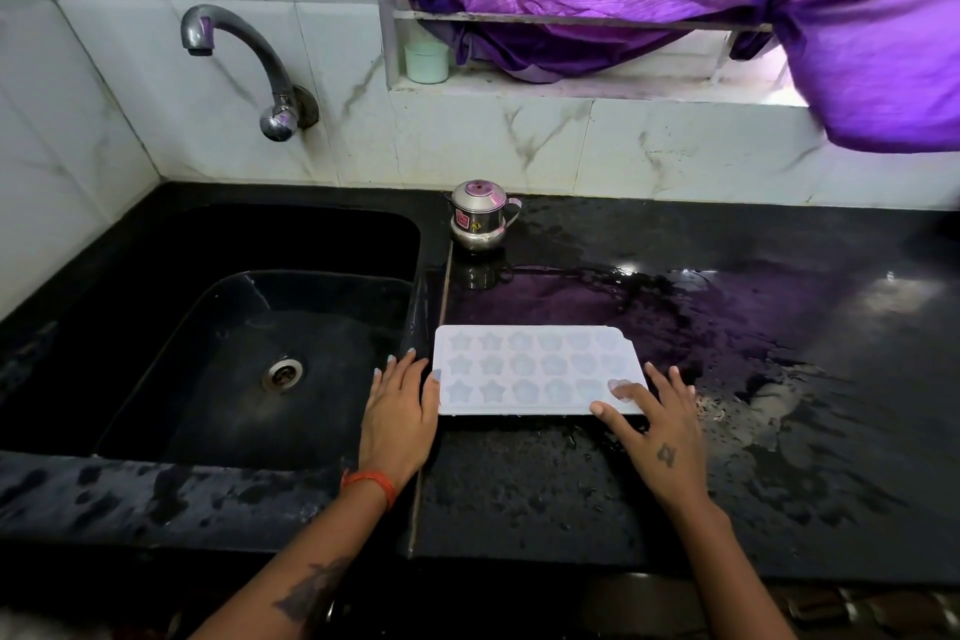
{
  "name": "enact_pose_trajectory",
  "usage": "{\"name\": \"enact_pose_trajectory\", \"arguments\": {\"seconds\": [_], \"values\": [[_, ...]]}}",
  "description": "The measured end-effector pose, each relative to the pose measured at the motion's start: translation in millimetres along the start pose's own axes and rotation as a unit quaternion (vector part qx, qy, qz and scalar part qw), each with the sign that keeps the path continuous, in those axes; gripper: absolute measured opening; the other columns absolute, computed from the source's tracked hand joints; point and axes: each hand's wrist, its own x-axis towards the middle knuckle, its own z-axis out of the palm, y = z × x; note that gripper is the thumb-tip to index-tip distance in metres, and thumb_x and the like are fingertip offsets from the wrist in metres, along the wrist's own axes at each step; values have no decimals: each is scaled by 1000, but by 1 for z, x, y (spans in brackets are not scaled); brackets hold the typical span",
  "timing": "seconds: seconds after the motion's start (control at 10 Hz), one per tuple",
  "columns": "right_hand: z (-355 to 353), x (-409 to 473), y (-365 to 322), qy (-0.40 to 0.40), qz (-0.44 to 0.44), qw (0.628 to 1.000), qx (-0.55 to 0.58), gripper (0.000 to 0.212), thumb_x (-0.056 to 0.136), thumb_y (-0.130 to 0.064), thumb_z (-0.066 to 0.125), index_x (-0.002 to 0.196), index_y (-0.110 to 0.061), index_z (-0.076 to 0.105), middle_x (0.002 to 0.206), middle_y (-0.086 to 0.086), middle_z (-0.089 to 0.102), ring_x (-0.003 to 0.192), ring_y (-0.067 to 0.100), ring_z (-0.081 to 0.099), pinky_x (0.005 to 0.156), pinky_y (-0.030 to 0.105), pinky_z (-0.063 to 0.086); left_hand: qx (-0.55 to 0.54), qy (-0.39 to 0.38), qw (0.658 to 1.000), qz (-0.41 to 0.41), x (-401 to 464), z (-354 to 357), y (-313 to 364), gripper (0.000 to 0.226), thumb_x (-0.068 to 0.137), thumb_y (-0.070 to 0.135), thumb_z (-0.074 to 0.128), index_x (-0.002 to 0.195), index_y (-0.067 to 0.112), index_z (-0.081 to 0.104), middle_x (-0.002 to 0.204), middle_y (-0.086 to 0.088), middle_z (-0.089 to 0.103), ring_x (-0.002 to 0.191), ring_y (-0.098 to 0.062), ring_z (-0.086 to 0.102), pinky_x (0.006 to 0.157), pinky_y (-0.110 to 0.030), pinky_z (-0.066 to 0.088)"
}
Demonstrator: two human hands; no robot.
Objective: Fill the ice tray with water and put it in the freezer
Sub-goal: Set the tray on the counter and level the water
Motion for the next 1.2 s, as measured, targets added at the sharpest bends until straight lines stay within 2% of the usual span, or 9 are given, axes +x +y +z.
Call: {"name": "enact_pose_trajectory", "arguments": {"seconds": [0.1,0.2,0.4,0.6,0.7,0.9,1.2], "values": [[1,0,1,2,4,1000,-2,38,72,-62,56,91,-31,65,149,4,38,145,19,13,118,41,10,0,5,1000,2,-1,0,0,44,101,33,30,136,12,45,151,-5,34,143,-18,20,117,-26,3],[1,1,2,7,1,1000,-12,43,71,-64,55,90,-26,64,149,5,38,145,20,14,118,42,11,0,4,1000,3,0,0,0,44,101,33,30,136,12,45,151,-5,34,143,-18,20,117,-26,3],[2,0,4,7,-5,1000,-29,44,73,-65,52,94,-27,63,150,5,36,145,20,13,118,42,12,0,4,1000,0,-1,0,1,44,101,33,29,137,12,45,151,-4,33,144,-18,19,117,-26,2],[-2,1,0,12,-25,999,-24,50,74,-62,55,110,-26,58,147,7,39,144,23,17,118,45,12,-3,7,1000,-1,-2,0,1,46,101,35,27,137,12,45,151,-5,34,143,-18,20,116,-26,3],[-3,5,-8,17,-48,998,-21,51,78,-64,54,112,-26,57,149,6,37,145,21,14,119,39,7,-1,7,1000,-2,-1,0,1,44,101,33,29,137,13,44,151,-4,33,143,-18,19,116,-25,2],[3,15,-21,-2,-77,997,-9,51,75,-73,40,95,-30,58,151,4,33,146,18,10,117,31,-1,-3,11,1000,-1,0,0,0,43,101,32,31,136,12,45,151,-4,34,143,-18,20,116,-25,2],[17,15,-13,-28,-90,995,-17,48,76,-73,40,84,-31,63,152,4,32,144,5,0,114,23,-6,-7,12,1000,2,0,0,0,42,101,32,31,135,13,47,151,-3,34,143,-17,19,116,-24,2]]}}
